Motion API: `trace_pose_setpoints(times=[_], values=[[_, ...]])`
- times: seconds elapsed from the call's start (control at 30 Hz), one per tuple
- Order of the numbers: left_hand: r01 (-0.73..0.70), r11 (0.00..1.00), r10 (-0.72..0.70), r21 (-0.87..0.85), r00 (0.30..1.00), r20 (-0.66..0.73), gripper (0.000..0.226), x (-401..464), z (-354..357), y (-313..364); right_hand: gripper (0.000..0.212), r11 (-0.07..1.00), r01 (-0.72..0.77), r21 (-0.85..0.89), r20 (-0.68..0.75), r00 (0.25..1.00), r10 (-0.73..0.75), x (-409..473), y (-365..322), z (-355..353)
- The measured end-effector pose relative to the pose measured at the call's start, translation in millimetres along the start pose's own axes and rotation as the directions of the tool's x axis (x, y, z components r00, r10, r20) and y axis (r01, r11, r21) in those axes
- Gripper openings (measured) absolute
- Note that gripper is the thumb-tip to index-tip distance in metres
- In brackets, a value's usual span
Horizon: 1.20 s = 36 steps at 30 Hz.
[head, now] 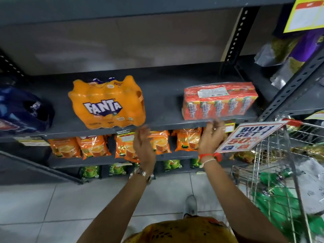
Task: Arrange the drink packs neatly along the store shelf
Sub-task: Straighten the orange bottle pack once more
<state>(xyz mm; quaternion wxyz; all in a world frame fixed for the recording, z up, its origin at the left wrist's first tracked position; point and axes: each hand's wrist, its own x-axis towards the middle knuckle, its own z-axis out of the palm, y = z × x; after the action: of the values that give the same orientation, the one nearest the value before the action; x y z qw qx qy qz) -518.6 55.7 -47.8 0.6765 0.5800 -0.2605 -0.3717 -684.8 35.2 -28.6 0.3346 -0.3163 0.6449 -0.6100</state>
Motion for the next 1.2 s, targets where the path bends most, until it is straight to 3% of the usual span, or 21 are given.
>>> trace_pose_setpoints(times=[0.03,0.13,0.2,0.27,0.37,0.43,0.5,0.6,0.7,0.8,1.2], values=[[-0.037,0.999,0.039,0.018,0.992,-0.120,0.020,10.3,-26.1,1.5,0.014,0.999,-0.048,-0.026,0.097,0.994,0.050,-18.2,-1.0,14.9],[-0.145,0.989,0.140,0.003,0.952,-0.272,0.015,47.8,-91.9,21.5,0.012,0.989,0.108,0.096,0.241,0.962,-0.129,-55.1,-8.6,66.1],[-0.155,0.987,0.144,-0.034,0.967,-0.212,0.017,74.6,-117.1,43.9,0.019,0.994,0.024,0.105,0.411,0.909,-0.065,-63.9,-19.6,97.0],[-0.111,0.992,0.105,-0.051,0.988,-0.116,0.035,101.6,-138.9,77.9,0.046,0.998,-0.061,0.015,0.550,0.834,0.042,-73.3,-33.8,128.1],[-0.022,1.000,0.024,-0.015,0.995,0.093,0.052,134.4,-144.9,103.5,0.078,0.995,-0.080,-0.056,0.621,0.777,0.098,-76.9,-50.1,155.1],[0.044,0.999,-0.050,0.029,0.965,0.257,0.059,146.2,-147.7,109.5,0.068,0.997,-0.065,-0.045,0.637,0.767,0.078,-83.3,-53.4,164.0],[0.105,0.988,-0.140,0.113,0.922,0.362,0.084,163.6,-152.4,93.4,0.057,0.997,-0.077,-0.030,0.627,0.775,0.078,-90.2,-55.9,168.9],[0.165,0.975,-0.210,0.149,0.905,0.371,0.100,171.1,-150.6,86.7,0.057,0.993,-0.113,-0.035,0.600,0.792,0.111,-89.9,-55.7,178.3],[0.154,0.985,-0.170,0.073,0.920,0.353,0.077,161.1,-143.5,109.7,0.058,0.990,-0.139,-0.034,0.543,0.829,0.135,-85.0,-58.4,189.9],[0.138,0.986,-0.162,0.095,0.929,0.334,0.057,164.5,-142.5,113.4,0.058,0.989,-0.139,-0.054,0.556,0.819,0.145,-80.5,-57.8,199.8],[0.093,0.977,-0.158,0.191,0.917,0.365,0.052,176.5,-150.3,109.5,0.056,0.983,-0.135,-0.126,0.446,0.877,0.178,-85.2,-54.5,203.4]])
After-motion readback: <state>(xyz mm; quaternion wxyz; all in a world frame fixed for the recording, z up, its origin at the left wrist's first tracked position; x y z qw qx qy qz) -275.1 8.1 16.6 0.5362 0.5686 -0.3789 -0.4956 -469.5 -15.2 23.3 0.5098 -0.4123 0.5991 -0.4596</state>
